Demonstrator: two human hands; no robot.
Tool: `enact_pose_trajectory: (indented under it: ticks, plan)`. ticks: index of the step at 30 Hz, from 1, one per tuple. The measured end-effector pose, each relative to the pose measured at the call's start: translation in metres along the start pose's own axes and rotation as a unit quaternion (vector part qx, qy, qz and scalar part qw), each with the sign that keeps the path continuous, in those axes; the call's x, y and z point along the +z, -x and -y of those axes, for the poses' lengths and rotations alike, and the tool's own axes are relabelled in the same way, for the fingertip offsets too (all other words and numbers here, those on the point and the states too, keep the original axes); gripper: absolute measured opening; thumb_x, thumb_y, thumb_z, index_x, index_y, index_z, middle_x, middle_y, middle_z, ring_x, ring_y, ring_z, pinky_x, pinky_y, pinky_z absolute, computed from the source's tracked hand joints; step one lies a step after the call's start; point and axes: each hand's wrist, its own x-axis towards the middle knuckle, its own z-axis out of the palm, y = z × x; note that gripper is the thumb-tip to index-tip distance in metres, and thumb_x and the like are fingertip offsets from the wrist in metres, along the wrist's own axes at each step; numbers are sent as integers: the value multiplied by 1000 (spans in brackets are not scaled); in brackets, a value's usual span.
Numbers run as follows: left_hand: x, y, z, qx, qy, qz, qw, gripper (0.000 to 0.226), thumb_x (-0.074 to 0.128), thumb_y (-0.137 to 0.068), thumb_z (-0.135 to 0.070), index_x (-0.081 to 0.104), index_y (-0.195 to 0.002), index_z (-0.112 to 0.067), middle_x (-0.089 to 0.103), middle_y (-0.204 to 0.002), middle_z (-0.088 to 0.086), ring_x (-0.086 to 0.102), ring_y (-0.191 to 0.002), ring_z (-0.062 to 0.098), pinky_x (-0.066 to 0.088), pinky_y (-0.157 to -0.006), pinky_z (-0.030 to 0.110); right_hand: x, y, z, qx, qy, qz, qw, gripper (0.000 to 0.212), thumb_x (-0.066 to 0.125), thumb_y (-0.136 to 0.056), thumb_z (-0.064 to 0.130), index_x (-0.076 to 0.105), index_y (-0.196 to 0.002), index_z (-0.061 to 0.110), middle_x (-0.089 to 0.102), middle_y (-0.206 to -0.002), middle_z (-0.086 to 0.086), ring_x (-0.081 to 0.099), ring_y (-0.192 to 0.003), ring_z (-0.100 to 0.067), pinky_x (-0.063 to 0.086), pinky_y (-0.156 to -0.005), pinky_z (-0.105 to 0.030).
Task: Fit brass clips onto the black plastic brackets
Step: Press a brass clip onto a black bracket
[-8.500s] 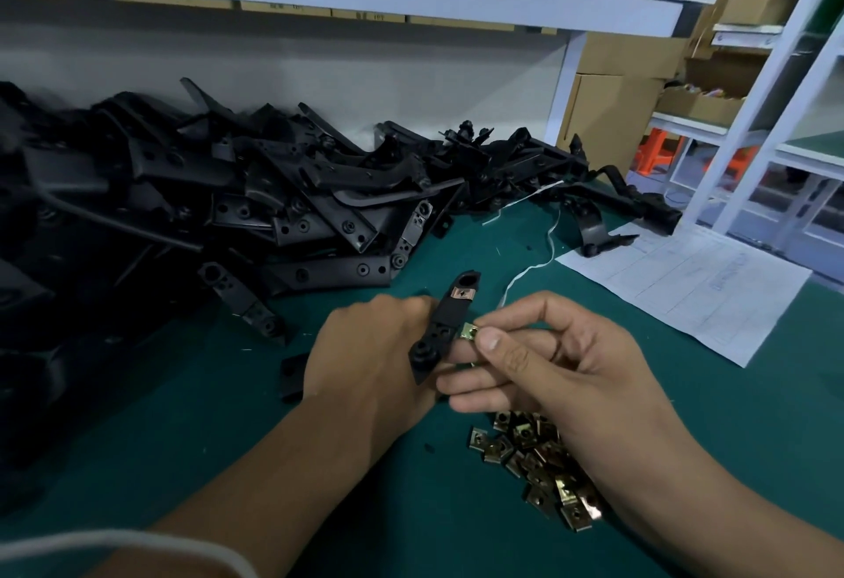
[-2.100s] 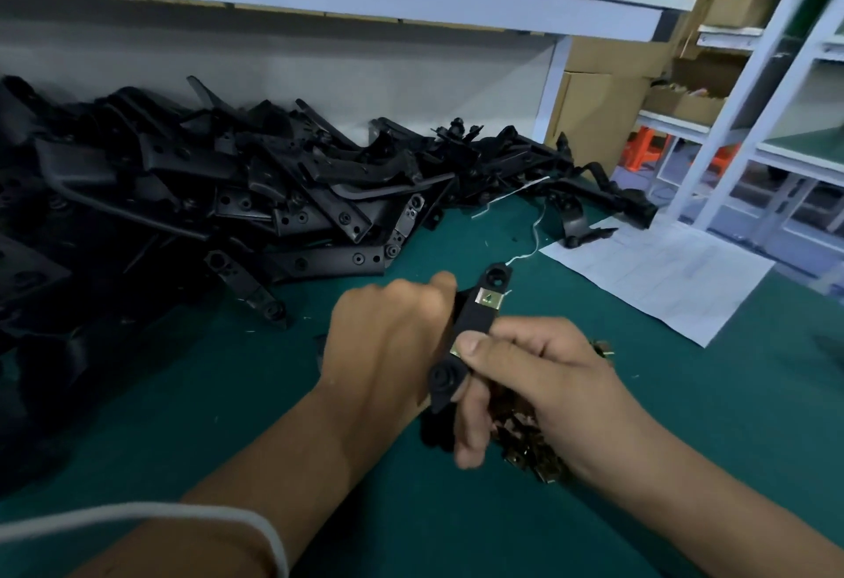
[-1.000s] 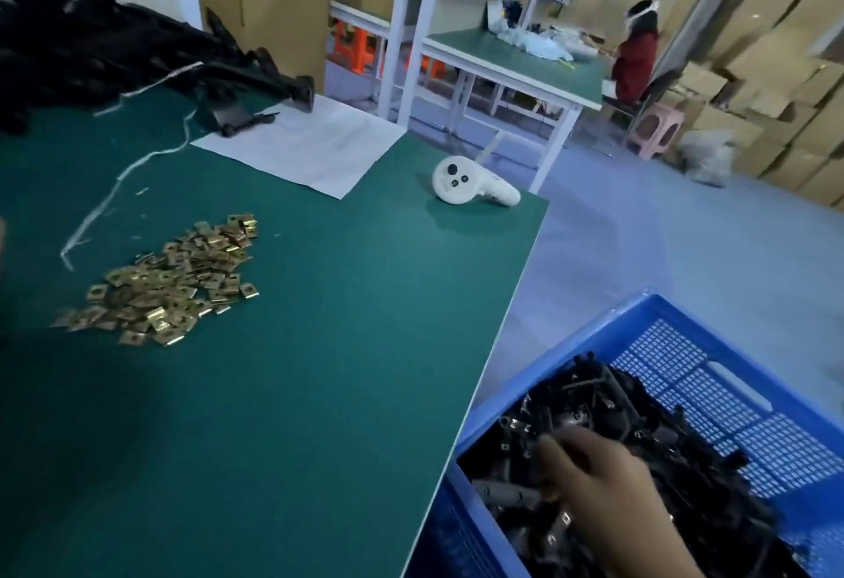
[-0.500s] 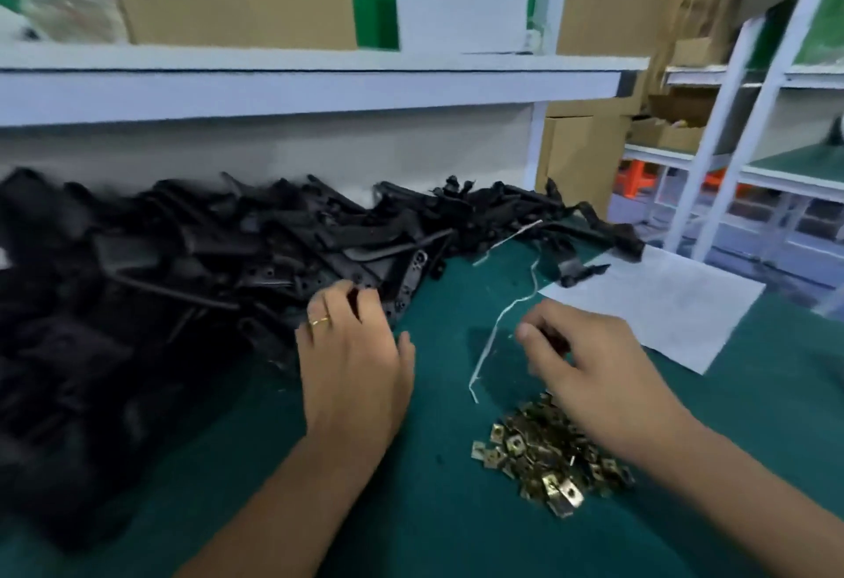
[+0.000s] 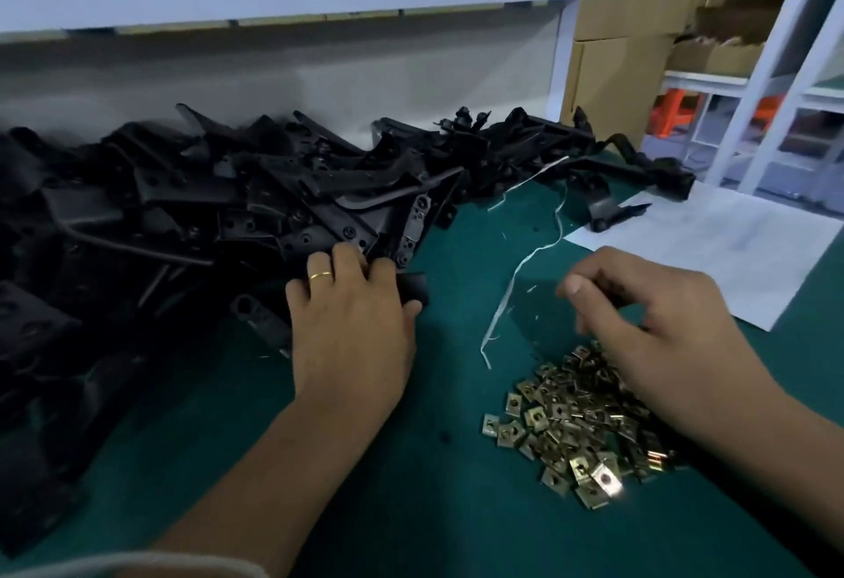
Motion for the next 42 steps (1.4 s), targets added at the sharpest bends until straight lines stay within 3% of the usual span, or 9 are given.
enact_pose_trajectory:
  ticks: [9,14,18,21,24,31,35,38,42]
  plan:
    - [-14,8,-24,190,180,-52,964,44,61,-91,-59,64,-128,-34,53,-127,-6,45,-122,25,37,-102,47,3,2,4,-7,-32,28,999,7,61,-98,38,67,-99,35,70,-92,15,67,-90,-11,49,-71,-31]
    - [-18,10,-30,237,207,-99,944,46,71,-86,-56,71,-122,-28,59,-121,-6,48,-118,23,34,-102,44,11,4,9,-18,-44,71,996,22,68,-92,43,66,-112,36,70,-93,14,68,-90,-10,52,-76,-26]
    - [-22,11,-31,137,193,-192,952,47,68,-92,-52,66,-131,-26,55,-132,5,42,-122,28,30,-104,49,11,1,5,50,-90,-25,994,9,74,-91,30,71,-97,36,73,-89,10,71,-85,-11,60,-82,-39]
    - [-24,9,-25,15,295,-267,917,40,65,-96,-41,59,-125,-15,52,-128,8,44,-118,29,36,-103,46,7,-5,5,112,-213,-90,966,8,75,-93,18,72,-100,21,75,-84,-4,74,-72,-19,64,-76,-40]
    - [-24,10,-22,-30,437,-169,883,22,58,-100,-46,53,-110,-27,55,-109,-14,53,-101,9,50,-90,37,7,-4,11,120,-333,-114,928,21,79,-87,10,65,-103,6,75,-83,-14,76,-76,-28,64,-79,-33]
    - [-24,9,-24,1,531,-27,847,49,46,-91,-78,54,-104,-32,66,-88,-20,65,-79,2,47,-64,18,32,10,27,-27,-105,-5,994,29,89,-80,23,64,-94,31,74,-89,11,75,-88,-8,59,-82,-21]
    - [-24,3,-21,-107,601,-44,791,25,56,-90,-41,52,-107,-22,70,-87,1,66,-72,14,51,-66,26,30,8,29,-101,-69,57,991,23,81,-89,14,70,-106,23,75,-100,21,71,-100,5,53,-92,-14]
    - [-25,2,-18,-125,566,-76,811,15,52,-92,-20,50,-107,-22,63,-92,1,60,-81,18,50,-74,33,15,4,24,-93,-8,104,990,13,75,-93,28,73,-106,25,72,-100,21,68,-103,-1,51,-92,-19]
    - [-21,2,-16,-89,432,-52,896,33,44,-83,-5,59,-111,-14,59,-106,0,50,-102,25,46,-92,50,-3,0,12,-75,55,242,966,6,73,-93,36,77,-97,35,67,-103,20,60,-111,-6,46,-96,-29]
